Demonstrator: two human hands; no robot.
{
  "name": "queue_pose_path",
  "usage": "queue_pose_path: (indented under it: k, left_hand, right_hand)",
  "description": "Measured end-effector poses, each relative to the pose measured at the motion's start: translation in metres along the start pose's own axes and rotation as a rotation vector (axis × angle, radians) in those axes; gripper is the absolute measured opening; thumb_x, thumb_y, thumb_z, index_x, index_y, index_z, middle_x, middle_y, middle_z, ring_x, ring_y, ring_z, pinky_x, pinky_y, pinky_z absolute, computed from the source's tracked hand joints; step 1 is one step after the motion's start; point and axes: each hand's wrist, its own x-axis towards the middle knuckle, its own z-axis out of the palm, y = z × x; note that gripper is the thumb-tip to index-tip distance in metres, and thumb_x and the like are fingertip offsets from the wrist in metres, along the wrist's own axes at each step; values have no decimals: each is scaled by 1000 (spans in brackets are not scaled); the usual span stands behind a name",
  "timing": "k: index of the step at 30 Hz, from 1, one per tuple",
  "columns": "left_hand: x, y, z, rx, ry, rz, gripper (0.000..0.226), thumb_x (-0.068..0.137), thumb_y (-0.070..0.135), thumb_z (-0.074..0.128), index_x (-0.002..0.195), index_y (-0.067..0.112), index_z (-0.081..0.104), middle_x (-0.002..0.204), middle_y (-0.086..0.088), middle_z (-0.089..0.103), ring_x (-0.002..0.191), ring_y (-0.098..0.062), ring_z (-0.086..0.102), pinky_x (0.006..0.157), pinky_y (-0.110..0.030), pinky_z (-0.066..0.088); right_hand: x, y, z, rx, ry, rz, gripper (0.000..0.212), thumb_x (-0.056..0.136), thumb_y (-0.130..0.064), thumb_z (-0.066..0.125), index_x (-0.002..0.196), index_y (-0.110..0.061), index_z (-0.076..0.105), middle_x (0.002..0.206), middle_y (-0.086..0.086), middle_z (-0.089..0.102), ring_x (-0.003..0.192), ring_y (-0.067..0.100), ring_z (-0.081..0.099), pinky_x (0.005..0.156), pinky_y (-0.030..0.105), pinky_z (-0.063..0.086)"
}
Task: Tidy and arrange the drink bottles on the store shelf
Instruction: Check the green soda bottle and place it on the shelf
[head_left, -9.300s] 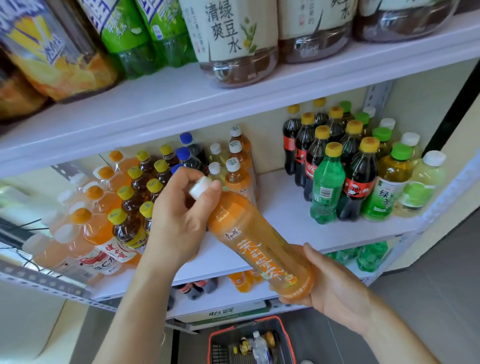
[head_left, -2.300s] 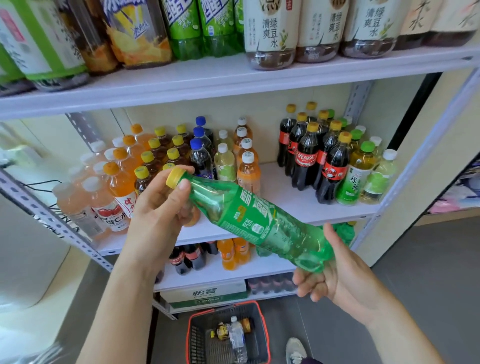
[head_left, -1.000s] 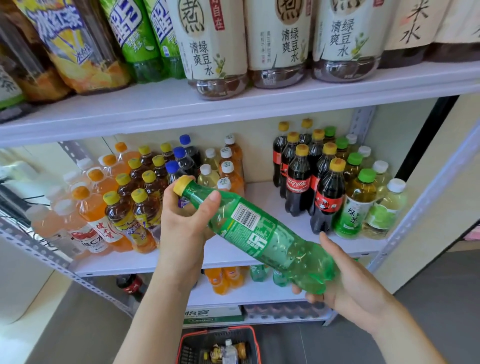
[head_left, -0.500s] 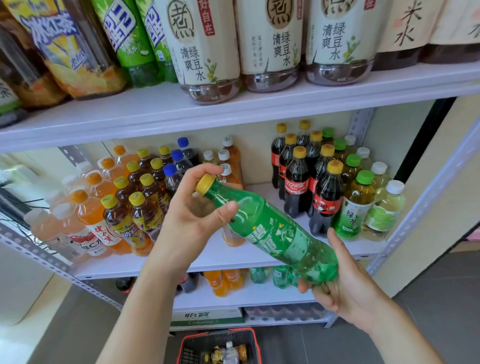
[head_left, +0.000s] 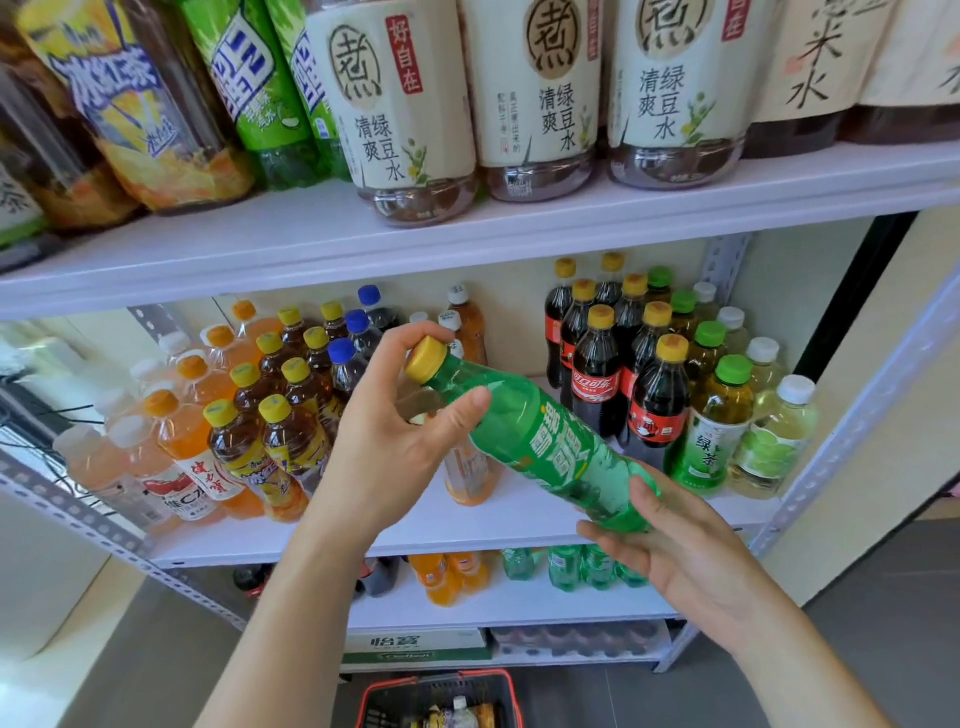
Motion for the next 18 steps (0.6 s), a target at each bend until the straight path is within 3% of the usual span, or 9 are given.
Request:
queue_pose_path:
  k: [3, 5, 9, 13, 15, 18]
  left_hand:
    - [4, 1, -6, 20, -112, 14, 48, 78, 22, 76, 119, 31, 53, 112, -12, 60, 99, -21, 69, 78, -32, 59]
    - [5, 1, -6, 30, -123, 18, 51, 76, 21, 77, 119, 33, 53, 113, -9, 60, 101, -20, 69, 79, -36, 60]
    - [7, -2, -2, 59, -13, 21, 52, 67, 32, 84, 112, 36, 57, 109, -10, 64, 97, -27, 69, 73, -50, 60]
    - [9, -7, 4, 32, 60, 15, 51, 64, 23, 84, 107, 34, 58, 102, -13, 66, 89, -32, 69, 63, -41, 56]
    - [10, -10, 6, 30, 84, 13, 52, 64, 19, 86, 106, 33, 59, 100, -12, 66, 87, -32, 69, 65, -45, 57]
    - [10, -14, 13, 89, 116, 39, 54, 63, 15, 88, 105, 33, 59, 97, -4, 68, 86, -26, 70, 73, -50, 59]
  right_hand:
    - [5, 1, -1, -56, 29, 26, 46, 85, -31, 60, 123, -5, 59, 112, 28, 68, 86, 40, 72, 60, 29, 60]
    - [9, 3, -1, -90, 25, 47, 48, 85, -37, 58, 119, -4, 61, 106, 31, 68, 79, 34, 73, 58, 29, 60]
    - [17, 3, 0, -100, 31, 73, 55, 84, -43, 56, 118, 0, 61, 104, 32, 69, 74, 31, 73, 55, 27, 59]
    - [27, -2, 5, -54, 110, 79, 62, 79, -42, 62, 124, 0, 55, 108, 30, 68, 84, 36, 73, 56, 28, 59]
    - [31, -2, 8, -29, 158, 87, 61, 81, -42, 63, 129, -6, 54, 119, 24, 66, 90, 34, 72, 56, 30, 59]
    - [39, -4, 7, -120, 224, 46, 38, 91, -33, 62, 127, -25, 54, 131, -1, 56, 102, 28, 69, 61, 35, 57]
